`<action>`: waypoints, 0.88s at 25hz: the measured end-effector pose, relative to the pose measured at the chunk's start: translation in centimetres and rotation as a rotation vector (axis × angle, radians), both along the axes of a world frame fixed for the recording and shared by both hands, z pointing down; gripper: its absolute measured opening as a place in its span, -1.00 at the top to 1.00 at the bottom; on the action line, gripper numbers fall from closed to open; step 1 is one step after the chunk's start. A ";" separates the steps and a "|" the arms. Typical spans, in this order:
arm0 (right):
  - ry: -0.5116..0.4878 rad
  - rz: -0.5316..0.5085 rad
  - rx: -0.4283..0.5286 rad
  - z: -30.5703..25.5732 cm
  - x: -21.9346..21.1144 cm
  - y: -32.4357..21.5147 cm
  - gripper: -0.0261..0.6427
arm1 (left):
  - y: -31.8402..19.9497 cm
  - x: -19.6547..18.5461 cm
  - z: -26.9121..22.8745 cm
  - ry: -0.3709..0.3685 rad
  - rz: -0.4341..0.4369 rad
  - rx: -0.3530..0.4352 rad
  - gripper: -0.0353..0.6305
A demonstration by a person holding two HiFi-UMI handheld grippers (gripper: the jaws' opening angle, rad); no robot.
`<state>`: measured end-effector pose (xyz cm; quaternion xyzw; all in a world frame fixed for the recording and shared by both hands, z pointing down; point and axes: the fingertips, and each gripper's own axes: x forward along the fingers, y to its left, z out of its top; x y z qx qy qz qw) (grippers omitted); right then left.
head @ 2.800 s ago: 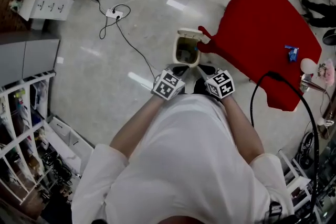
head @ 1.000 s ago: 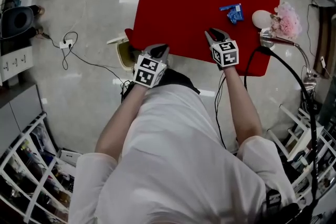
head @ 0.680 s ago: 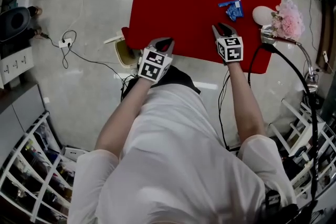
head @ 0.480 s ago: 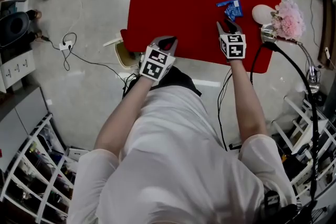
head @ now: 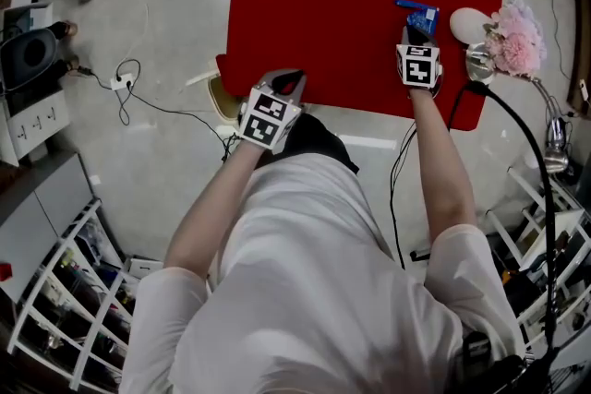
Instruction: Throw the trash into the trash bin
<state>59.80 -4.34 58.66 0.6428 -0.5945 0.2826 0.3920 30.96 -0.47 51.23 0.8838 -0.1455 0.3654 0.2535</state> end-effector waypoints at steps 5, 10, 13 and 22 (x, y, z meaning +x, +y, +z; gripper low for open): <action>-0.003 -0.036 0.018 -1.1 -1.9 -0.3 0.90 | 0.2 -1.8 -0.2 0.000 -0.026 -0.004 0.88; -0.011 -0.061 0.027 -1.9 -3.4 -0.3 0.91 | 0.2 -3.4 -0.3 0.001 -0.050 0.002 0.88; -0.013 -0.075 0.028 -2.6 -4.7 -0.5 0.91 | 0.1 -4.6 -0.5 0.002 -0.069 0.008 0.88; -0.032 -0.180 0.064 -4.8 -10.8 -1.7 0.91 | 0.0 -8.2 -1.3 0.016 -0.142 0.030 0.88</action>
